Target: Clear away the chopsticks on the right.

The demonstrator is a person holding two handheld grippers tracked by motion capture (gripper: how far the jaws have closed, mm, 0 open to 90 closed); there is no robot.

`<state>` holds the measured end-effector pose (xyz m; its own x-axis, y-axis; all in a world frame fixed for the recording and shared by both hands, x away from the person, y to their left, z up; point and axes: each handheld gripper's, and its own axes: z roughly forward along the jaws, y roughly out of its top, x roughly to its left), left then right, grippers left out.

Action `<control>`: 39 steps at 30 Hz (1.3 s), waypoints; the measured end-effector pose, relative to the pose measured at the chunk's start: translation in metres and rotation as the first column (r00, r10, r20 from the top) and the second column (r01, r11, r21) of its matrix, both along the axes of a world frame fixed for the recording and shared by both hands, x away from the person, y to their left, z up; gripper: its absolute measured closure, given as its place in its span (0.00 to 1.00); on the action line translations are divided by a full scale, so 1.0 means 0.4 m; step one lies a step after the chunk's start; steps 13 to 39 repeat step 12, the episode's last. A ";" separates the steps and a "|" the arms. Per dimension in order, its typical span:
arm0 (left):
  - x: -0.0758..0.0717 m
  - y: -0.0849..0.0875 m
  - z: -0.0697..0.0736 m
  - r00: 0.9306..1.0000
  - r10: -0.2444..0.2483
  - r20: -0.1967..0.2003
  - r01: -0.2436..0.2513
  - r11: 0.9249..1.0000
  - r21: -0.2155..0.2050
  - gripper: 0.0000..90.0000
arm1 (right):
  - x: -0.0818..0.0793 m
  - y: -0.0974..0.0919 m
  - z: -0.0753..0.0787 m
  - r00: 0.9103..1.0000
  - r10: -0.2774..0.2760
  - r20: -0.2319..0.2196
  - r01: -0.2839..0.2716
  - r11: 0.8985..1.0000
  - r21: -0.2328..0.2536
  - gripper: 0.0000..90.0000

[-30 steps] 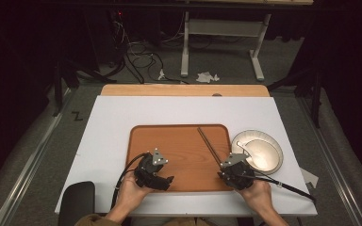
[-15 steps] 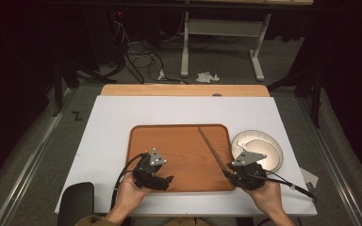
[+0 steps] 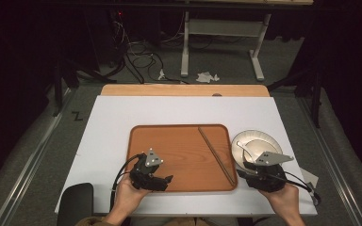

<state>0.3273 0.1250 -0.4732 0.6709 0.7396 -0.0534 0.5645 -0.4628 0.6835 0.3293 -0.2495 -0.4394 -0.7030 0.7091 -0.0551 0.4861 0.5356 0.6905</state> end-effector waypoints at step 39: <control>-0.007 0.011 0.003 1.000 -0.001 -0.014 0.000 0.999 -0.034 0.27 | -0.029 -0.003 -0.033 1.000 0.021 -0.016 -0.021 1.000 0.002 0.63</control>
